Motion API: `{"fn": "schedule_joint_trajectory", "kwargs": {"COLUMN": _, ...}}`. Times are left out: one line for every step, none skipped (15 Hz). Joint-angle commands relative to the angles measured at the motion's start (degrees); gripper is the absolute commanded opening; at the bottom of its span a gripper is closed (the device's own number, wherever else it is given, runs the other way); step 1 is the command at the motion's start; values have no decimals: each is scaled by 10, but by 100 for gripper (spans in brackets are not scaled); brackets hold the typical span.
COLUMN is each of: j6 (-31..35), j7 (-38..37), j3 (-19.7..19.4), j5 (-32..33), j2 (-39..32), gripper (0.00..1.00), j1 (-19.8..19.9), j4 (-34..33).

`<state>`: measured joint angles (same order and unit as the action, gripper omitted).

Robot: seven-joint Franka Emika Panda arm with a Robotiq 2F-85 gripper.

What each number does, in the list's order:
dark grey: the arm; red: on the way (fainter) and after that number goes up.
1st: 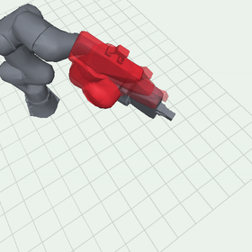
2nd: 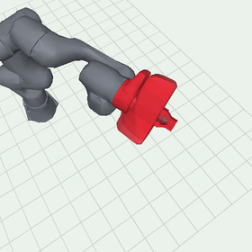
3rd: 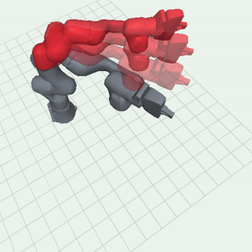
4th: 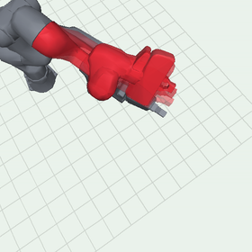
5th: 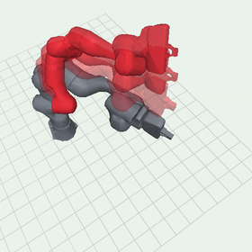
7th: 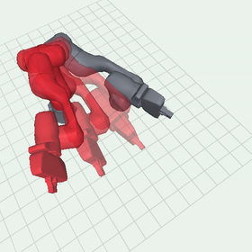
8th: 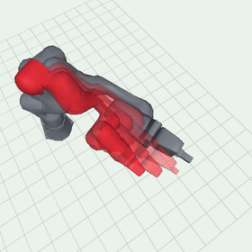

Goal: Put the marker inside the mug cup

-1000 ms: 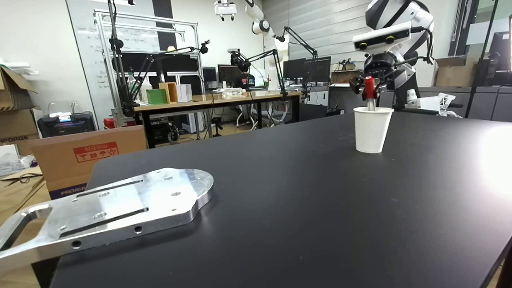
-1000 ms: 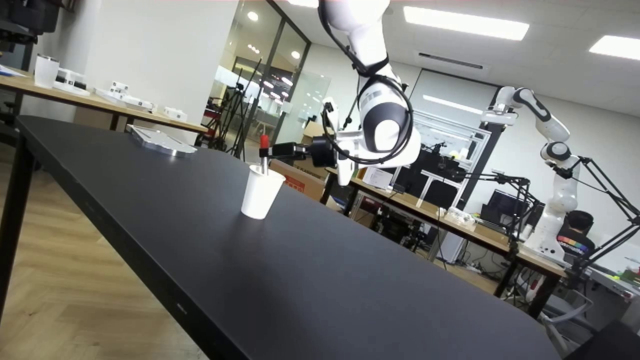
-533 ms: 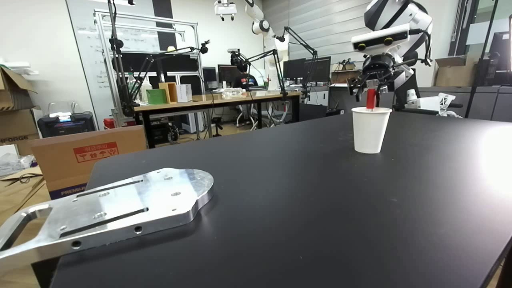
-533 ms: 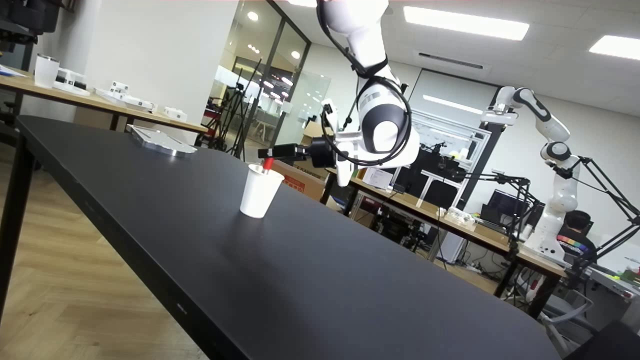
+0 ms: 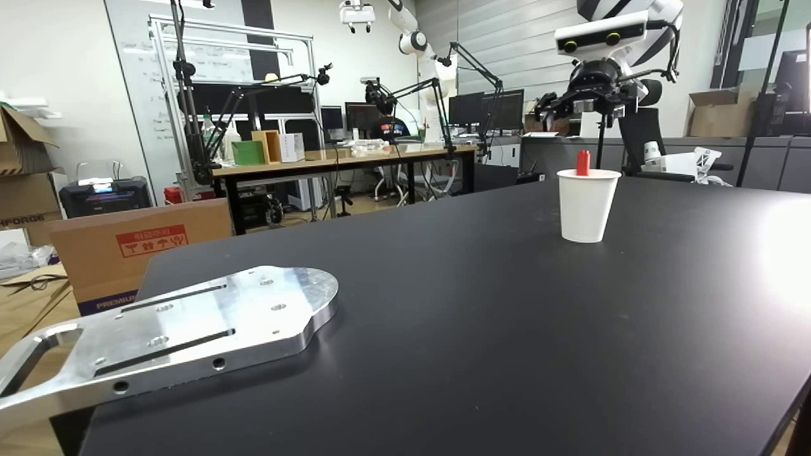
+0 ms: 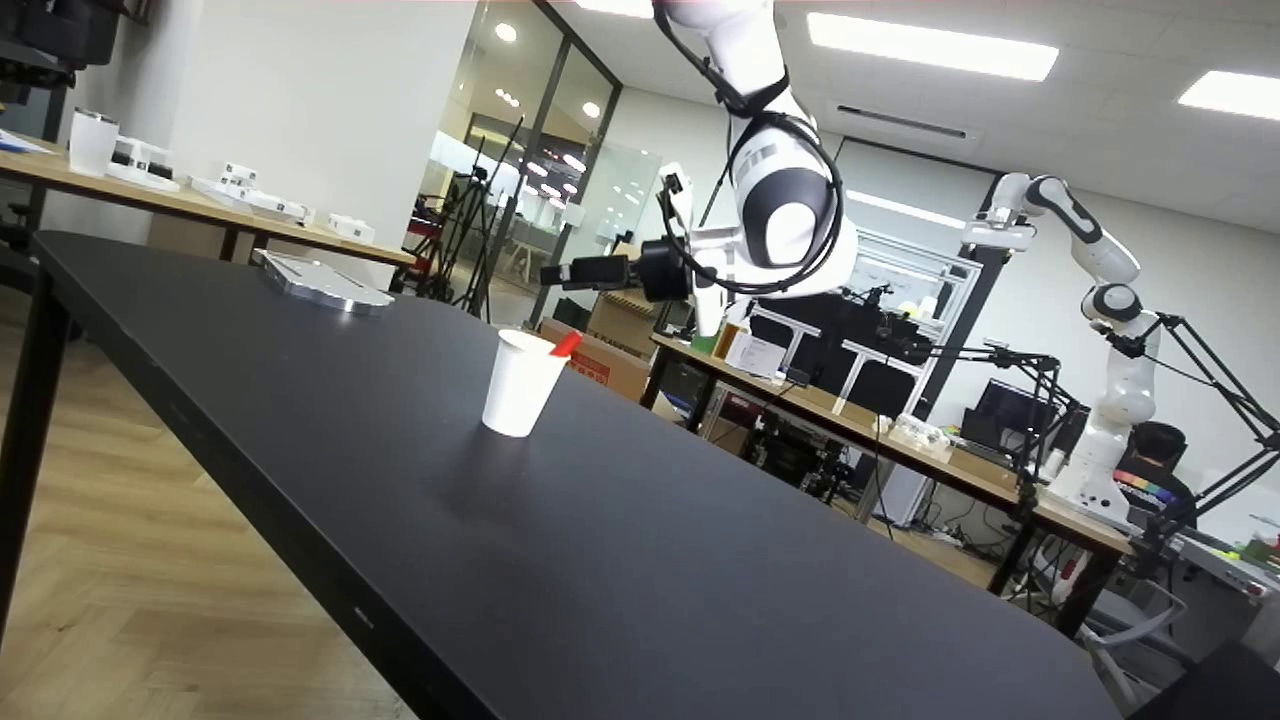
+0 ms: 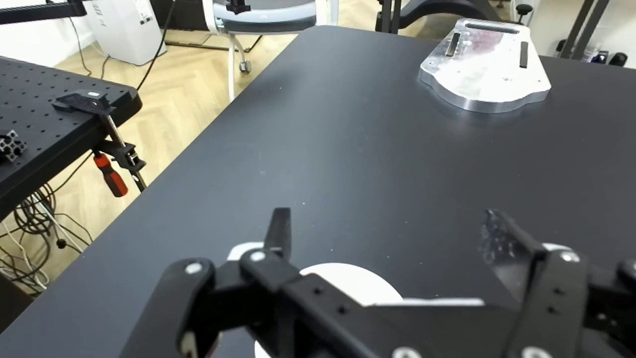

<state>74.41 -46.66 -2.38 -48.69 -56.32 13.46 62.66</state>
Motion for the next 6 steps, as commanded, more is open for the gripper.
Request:
{"fn": "schedule_joint_trajectory", "kwargs": {"j6": -16, "j7": 8, "j3": 0, "j5": -5, "j2": 22, "gripper": 100, "j1": 3, "j4": 2}}
{"fn": "schedule_joint_trajectory", "kwargs": {"j6": -7, "j7": 5, "j3": -4, "j5": -2, "j2": 8, "gripper": 100, "j1": -1, "j4": -4}}
{"fn": "schedule_joint_trajectory", "kwargs": {"j6": -9, "j7": 7, "j3": -4, "j5": -2, "j2": 12, "gripper": 100, "j1": -1, "j4": -4}}
{"fn": "schedule_joint_trajectory", "kwargs": {"j6": -11, "j7": 8, "j3": -4, "j5": -2, "j2": 13, "gripper": 100, "j1": -1, "j4": -4}}
{"fn": "schedule_joint_trajectory", "kwargs": {"j6": -11, "j7": 9, "j3": -4, "j5": -2, "j2": 14, "gripper": 100, "j1": -1, "j4": -4}}
{"fn": "schedule_joint_trajectory", "kwargs": {"j6": -11, "j7": 10, "j3": -4, "j5": -2, "j2": 14, "gripper": 100, "j1": -1, "j4": -3}}
